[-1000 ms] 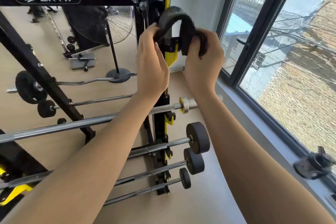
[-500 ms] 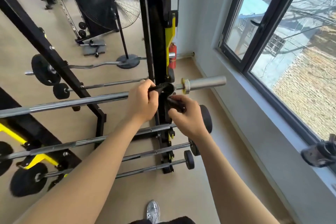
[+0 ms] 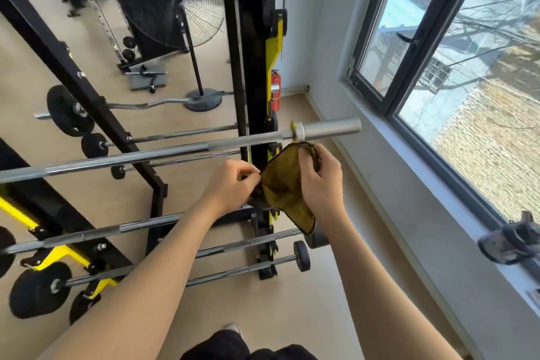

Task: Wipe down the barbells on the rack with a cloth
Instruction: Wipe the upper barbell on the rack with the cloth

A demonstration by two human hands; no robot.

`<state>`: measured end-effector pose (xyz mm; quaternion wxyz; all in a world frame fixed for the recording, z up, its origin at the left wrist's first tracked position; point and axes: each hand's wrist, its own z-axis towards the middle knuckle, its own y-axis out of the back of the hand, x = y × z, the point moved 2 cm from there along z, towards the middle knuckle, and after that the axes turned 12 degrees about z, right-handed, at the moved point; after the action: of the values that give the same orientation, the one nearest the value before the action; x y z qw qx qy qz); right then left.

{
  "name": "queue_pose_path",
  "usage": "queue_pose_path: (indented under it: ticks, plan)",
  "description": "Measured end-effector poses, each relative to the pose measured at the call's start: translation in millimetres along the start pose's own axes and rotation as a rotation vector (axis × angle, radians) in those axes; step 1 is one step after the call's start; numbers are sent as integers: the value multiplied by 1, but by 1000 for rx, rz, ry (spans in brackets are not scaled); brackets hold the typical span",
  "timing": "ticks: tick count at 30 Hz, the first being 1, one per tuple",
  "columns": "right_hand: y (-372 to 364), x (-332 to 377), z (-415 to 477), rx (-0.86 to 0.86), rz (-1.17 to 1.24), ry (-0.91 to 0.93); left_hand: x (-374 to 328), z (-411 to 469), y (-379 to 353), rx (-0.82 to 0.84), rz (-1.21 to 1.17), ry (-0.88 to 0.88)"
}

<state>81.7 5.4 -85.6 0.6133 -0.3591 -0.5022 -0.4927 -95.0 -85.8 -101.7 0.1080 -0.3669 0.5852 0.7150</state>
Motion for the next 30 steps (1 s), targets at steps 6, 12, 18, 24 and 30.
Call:
queue_pose_path:
  ticks: [6,12,18,24,30]
  plan:
    - [5,-3,22,-158,-436,89,-21,29,11,-109,37,-69]
    - [18,-18,44,-217,-487,-185,-44,62,1,-75,48,-213]
    - [40,-25,55,-494,-338,-127,-65,85,-20,78,95,-193]
    - [53,-23,102,-357,-416,254,-85,105,-42,119,210,-171]
    - [44,-22,163,-17,-547,509,-94,127,-56,17,529,-104]
